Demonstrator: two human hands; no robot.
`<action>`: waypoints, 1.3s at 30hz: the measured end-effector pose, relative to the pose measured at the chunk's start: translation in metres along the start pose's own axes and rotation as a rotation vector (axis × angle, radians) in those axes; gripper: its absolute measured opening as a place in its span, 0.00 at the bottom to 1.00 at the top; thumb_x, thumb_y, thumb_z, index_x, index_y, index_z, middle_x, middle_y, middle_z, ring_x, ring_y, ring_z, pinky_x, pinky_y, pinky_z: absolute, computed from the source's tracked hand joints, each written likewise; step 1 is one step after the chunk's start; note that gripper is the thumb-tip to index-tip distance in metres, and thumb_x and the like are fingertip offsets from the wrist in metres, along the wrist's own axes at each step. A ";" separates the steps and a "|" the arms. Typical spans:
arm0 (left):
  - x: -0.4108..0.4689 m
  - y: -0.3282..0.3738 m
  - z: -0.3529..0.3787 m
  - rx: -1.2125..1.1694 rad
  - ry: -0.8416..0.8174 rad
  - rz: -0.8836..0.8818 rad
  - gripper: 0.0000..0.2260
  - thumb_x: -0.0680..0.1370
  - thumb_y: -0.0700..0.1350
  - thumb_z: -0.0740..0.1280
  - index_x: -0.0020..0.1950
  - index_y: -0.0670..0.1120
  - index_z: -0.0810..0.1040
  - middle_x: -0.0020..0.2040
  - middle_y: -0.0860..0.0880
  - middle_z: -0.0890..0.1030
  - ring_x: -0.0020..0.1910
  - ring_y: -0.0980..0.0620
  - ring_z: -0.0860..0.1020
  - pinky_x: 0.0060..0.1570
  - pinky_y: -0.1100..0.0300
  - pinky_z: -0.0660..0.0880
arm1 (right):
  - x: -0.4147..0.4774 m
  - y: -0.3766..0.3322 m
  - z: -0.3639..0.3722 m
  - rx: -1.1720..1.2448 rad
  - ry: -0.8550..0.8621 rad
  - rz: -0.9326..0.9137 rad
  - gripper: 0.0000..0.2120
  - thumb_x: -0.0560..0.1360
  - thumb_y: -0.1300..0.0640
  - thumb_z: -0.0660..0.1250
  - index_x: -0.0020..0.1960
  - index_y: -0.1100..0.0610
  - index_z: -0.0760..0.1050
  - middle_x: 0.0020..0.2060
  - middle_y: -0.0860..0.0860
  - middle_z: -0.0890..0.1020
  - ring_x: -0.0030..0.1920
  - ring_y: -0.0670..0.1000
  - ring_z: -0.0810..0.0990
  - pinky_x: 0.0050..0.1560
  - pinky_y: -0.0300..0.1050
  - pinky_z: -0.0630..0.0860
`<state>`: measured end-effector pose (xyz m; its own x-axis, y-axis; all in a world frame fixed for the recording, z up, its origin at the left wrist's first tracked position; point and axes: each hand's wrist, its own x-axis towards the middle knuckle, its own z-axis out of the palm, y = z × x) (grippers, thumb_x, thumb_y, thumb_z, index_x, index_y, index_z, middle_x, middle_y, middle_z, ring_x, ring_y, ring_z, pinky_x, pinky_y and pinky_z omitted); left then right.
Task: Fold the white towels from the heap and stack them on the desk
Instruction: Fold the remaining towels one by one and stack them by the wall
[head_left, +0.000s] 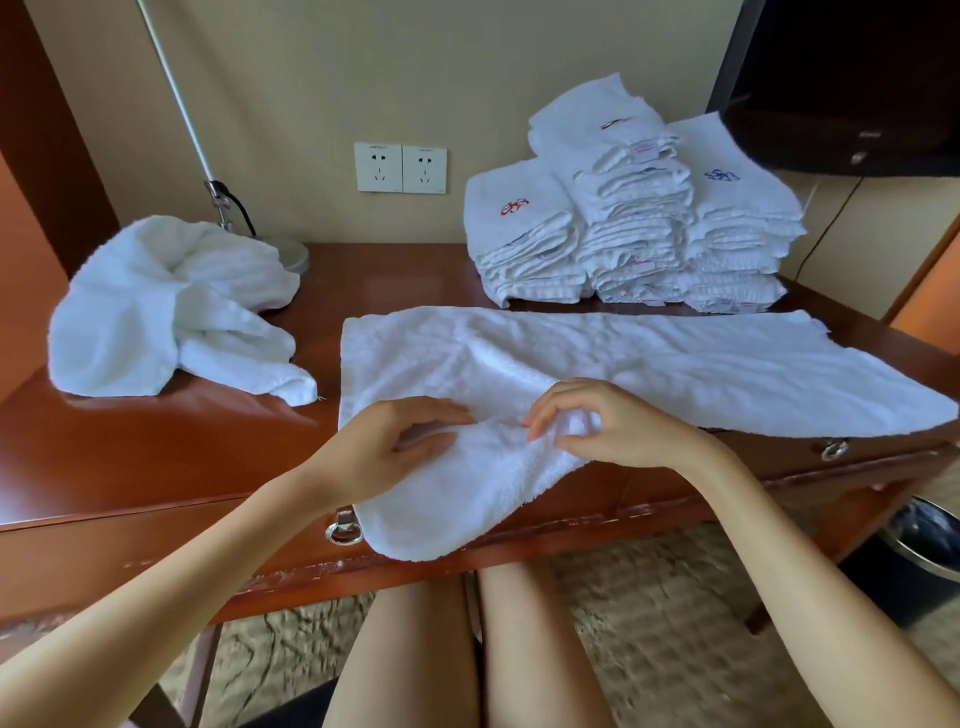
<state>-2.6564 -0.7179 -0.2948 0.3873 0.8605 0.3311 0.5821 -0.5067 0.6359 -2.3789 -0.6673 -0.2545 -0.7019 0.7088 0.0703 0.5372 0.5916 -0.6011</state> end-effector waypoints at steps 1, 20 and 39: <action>0.000 0.000 0.001 0.001 0.007 0.002 0.13 0.79 0.42 0.66 0.63 0.51 0.79 0.61 0.60 0.79 0.63 0.64 0.74 0.65 0.62 0.71 | -0.001 0.000 -0.001 0.015 -0.026 0.013 0.15 0.73 0.66 0.67 0.51 0.47 0.82 0.54 0.41 0.80 0.61 0.41 0.75 0.68 0.48 0.69; -0.027 0.014 -0.008 0.319 -0.102 0.136 0.41 0.69 0.70 0.67 0.77 0.61 0.54 0.69 0.65 0.68 0.65 0.69 0.67 0.61 0.76 0.63 | 0.025 -0.021 -0.014 0.331 0.547 -0.178 0.19 0.74 0.47 0.70 0.41 0.65 0.76 0.30 0.53 0.70 0.30 0.42 0.67 0.32 0.32 0.64; -0.025 0.004 -0.076 -0.270 0.145 -0.870 0.12 0.80 0.48 0.64 0.60 0.44 0.78 0.49 0.44 0.83 0.45 0.47 0.82 0.37 0.60 0.76 | 0.088 0.023 -0.007 -0.007 0.136 0.182 0.19 0.79 0.42 0.61 0.51 0.56 0.81 0.34 0.44 0.78 0.37 0.49 0.74 0.42 0.43 0.69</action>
<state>-2.7181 -0.7371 -0.2471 -0.2125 0.9400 -0.2670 0.4323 0.3355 0.8370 -2.4249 -0.5891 -0.2565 -0.5238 0.8491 0.0684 0.6527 0.4516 -0.6083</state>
